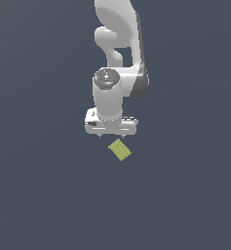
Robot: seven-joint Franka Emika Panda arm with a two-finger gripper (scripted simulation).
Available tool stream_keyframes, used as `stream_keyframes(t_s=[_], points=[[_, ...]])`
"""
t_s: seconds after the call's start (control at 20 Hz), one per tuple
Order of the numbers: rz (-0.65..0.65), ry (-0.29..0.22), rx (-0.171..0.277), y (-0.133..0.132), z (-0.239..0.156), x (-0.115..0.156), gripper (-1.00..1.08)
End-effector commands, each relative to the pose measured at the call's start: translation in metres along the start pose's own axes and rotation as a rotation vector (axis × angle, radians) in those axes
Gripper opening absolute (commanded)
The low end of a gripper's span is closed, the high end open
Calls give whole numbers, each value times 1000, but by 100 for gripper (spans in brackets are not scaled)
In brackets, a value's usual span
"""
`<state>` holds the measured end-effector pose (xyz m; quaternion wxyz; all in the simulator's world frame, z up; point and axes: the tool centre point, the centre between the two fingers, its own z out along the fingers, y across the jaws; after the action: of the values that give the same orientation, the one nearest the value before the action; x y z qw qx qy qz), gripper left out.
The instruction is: Pick up the object and move it to a goal position.
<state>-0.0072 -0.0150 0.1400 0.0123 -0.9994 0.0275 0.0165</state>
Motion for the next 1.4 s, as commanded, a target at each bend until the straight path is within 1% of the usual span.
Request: stream_keyframes(t_s=[0.0, 0.3, 0.6, 0.8, 1.35], points=[[-2, 0, 0, -1, 0, 0, 100], [-44, 1, -4, -2, 5, 0, 100], [-145, 4, -12, -6, 16, 1, 100], [-245, 7, -19, -10, 27, 1, 100], [-582, 16, -33, -28, 64, 1, 100]])
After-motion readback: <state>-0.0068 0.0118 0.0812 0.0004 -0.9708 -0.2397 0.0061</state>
